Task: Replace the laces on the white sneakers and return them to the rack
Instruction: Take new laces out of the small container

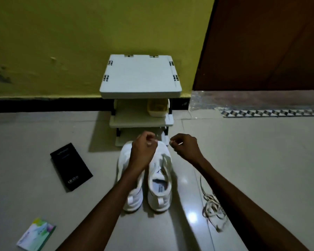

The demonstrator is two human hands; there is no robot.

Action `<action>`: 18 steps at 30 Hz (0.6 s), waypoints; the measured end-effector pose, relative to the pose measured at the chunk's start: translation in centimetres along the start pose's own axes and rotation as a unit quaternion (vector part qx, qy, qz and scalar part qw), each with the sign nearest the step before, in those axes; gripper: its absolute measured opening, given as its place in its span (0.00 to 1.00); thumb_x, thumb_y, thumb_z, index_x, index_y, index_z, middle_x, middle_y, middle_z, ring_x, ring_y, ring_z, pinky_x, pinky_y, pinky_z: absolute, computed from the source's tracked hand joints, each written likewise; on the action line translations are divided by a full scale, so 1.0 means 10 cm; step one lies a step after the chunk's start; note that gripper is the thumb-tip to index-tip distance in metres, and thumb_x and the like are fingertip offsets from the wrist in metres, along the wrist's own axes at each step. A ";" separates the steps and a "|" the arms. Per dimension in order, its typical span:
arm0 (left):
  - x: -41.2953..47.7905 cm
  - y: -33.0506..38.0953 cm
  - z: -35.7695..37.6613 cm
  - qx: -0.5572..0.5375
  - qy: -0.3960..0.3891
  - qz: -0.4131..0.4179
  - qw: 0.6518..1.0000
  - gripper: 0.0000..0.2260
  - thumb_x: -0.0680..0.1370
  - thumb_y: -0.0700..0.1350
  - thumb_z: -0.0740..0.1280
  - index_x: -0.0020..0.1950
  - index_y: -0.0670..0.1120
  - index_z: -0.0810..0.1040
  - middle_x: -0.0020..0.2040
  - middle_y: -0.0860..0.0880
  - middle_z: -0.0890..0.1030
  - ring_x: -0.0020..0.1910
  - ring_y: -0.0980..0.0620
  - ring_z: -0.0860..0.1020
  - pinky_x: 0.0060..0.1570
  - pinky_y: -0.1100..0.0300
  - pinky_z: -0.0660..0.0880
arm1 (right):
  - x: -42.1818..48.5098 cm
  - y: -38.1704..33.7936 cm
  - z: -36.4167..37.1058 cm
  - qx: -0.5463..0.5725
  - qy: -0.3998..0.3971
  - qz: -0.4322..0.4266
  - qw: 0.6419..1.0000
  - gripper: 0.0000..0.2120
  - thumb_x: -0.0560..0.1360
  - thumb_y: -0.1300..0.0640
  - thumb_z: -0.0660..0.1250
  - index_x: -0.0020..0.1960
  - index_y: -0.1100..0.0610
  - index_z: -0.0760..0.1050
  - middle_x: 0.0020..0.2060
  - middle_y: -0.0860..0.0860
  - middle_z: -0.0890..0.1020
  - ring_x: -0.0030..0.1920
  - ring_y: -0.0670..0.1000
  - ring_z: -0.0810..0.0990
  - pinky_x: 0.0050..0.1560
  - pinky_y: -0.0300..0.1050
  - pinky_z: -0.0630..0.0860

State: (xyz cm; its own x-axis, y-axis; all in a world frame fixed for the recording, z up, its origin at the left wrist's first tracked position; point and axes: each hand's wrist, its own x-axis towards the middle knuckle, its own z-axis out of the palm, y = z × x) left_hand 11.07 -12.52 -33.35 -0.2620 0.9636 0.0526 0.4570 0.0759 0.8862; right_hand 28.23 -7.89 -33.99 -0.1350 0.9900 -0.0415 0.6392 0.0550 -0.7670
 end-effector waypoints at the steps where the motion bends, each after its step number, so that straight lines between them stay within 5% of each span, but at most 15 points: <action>1: 0.19 0.01 -0.04 -0.004 0.002 -0.013 1.000 0.07 0.77 0.41 0.69 0.55 0.47 0.79 0.51 0.48 0.82 0.49 0.52 0.80 0.51 0.60 0.76 | 0.16 -0.11 0.09 0.050 0.010 0.025 0.998 0.12 0.75 0.50 0.71 0.52 0.56 0.81 0.39 0.52 0.85 0.37 0.50 0.84 0.45 0.53 0.82; 4: 0.62 0.03 -0.09 -0.030 0.029 -0.061 0.997 0.05 0.76 0.40 0.69 0.51 0.46 0.80 0.48 0.48 0.83 0.49 0.49 0.80 0.49 0.60 0.75 | 0.55 -0.36 0.32 0.203 0.092 0.120 0.967 0.17 0.72 0.41 0.70 0.46 0.55 0.78 0.39 0.57 0.84 0.34 0.53 0.84 0.44 0.56 0.83; 7: 0.95 0.11 -0.14 -0.054 0.046 -0.124 0.990 0.06 0.78 0.43 0.67 0.55 0.46 0.79 0.49 0.48 0.80 0.49 0.49 0.78 0.47 0.59 0.72 | 0.92 -0.54 0.41 0.236 0.144 0.191 0.942 0.21 0.72 0.38 0.69 0.43 0.58 0.78 0.38 0.56 0.84 0.36 0.56 0.84 0.43 0.56 0.83; 12: 1.28 0.23 -0.16 -0.115 0.052 -0.202 0.971 0.11 0.80 0.40 0.61 0.59 0.37 0.75 0.49 0.44 0.75 0.43 0.49 0.73 0.41 0.59 0.68 | 1.28 -0.70 0.38 0.324 0.139 0.277 0.894 0.18 0.71 0.53 0.74 0.55 0.62 0.76 0.50 0.58 0.81 0.47 0.58 0.83 0.47 0.55 0.83; 18: 1.23 0.32 -0.22 -0.182 0.042 -0.190 0.964 0.15 0.79 0.42 0.65 0.64 0.39 0.75 0.58 0.42 0.79 0.49 0.49 0.75 0.46 0.60 0.70 | 1.07 -0.77 0.24 0.312 0.129 0.258 0.905 0.04 0.74 0.62 0.70 0.47 0.61 0.77 0.44 0.57 0.83 0.38 0.54 0.83 0.41 0.48 0.83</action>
State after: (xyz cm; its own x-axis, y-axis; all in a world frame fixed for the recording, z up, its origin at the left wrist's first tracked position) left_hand 7.40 -1.01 -28.84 -0.4259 0.8590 -0.2840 -0.0097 0.3096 0.9508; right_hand 20.06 1.93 -30.01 0.2924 0.8650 -0.4077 0.0046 -0.4276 -0.9040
